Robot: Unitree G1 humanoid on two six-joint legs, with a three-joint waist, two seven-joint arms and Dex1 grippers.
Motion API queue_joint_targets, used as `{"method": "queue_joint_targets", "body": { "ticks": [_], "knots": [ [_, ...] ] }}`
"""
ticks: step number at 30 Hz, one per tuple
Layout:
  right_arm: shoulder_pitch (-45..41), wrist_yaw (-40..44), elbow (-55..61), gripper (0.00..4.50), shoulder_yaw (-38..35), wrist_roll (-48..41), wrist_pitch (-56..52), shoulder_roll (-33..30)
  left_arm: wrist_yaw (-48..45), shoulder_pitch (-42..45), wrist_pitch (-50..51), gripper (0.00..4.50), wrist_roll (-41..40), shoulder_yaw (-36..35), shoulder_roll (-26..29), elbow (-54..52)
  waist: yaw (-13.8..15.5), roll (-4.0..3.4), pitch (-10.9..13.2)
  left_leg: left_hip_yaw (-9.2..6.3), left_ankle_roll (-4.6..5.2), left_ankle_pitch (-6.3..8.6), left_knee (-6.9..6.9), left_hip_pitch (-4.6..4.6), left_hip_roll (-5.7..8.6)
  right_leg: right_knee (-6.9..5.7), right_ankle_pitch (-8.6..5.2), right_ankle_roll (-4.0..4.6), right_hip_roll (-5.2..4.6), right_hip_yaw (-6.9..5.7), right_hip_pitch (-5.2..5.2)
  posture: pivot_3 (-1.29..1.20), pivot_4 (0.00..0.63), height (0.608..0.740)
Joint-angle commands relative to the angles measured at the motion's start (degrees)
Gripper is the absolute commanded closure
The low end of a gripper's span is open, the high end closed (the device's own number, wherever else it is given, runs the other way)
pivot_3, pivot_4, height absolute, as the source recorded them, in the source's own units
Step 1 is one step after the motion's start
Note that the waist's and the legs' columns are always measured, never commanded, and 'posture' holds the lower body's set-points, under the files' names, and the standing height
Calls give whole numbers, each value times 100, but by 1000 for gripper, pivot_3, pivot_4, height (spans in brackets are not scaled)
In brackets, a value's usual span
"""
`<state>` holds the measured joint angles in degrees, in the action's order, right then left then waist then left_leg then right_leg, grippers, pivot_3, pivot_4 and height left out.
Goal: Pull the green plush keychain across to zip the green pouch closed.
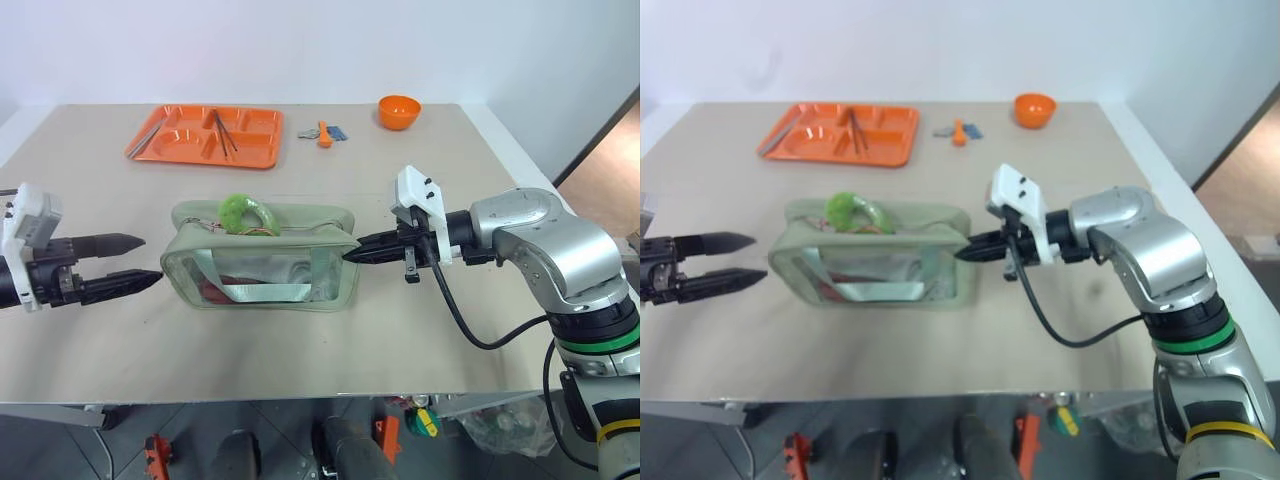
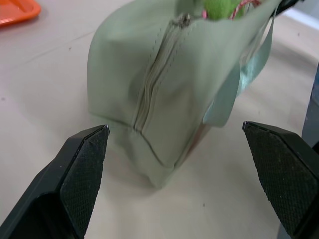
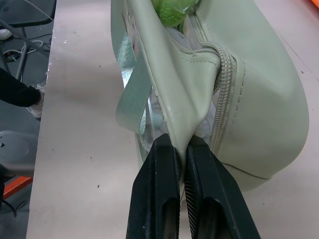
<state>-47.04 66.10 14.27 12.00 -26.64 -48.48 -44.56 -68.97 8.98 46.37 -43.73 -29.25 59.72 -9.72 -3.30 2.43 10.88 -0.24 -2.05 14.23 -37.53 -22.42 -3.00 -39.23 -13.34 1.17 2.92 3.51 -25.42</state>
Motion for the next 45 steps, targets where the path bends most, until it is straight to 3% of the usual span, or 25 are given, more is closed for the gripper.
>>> {"method": "queue_joint_targets", "body": {
  "ticks": [1,13,27,28,35,41,45],
  "knots": [
    [-88,2,118,4500,-55,-42,38,13,66,110,-61,563,-92,64,4,-173,0,0,0,0,0,0,0,0,0,0,0,0,0,0,0,0,150,740],
    [-45,-94,193,4500,-140,-97,-48,6,212,614,14,4461,-284,424,-150,-108,3,0,0,-1,0,0,1,-2,1,0,1,0,-1,0,0,0,150,740],
    [-107,-314,-41,4500,-365,-118,-13,113,278,848,-41,4461,-228,693,-182,-100,20,1,0,0,0,0,-2,-2,8,0,1,-2,-8,-1,3,0,150,740],
    [-97,-244,0,3775,-396,-163,1,71,285,855,-46,4500,-223,708,-180,-98,31,0,0,0,0,0,-4,-1,9,0,2,-3,-8,0,4,0,150,740],
    [-97,116,-104,1487,-514,-221,83,-376,317,944,-119,4500,-207,803,-194,-71,59,0,0,1,0,0,-4,-4,21,1,-1,-9,-10,-2,4,0,150,740],
    [-545,477,-616,1487,-1300,-702,301,-577,357,993,-144,4500,-205,857,-216,-74,60,0,0,4,0,0,-4,-4,29,1,-1,-18,-17,-2,5,0,150,740],
    [-1182,71,-1118,1487,-1615,-868,374,-128,368,1014,-166,4500,-212,866,-224,-79,55,0,0,3,0,0,-5,-2,27,1,0,-18,-14,-2,6,0,150,740]
  ]
}}
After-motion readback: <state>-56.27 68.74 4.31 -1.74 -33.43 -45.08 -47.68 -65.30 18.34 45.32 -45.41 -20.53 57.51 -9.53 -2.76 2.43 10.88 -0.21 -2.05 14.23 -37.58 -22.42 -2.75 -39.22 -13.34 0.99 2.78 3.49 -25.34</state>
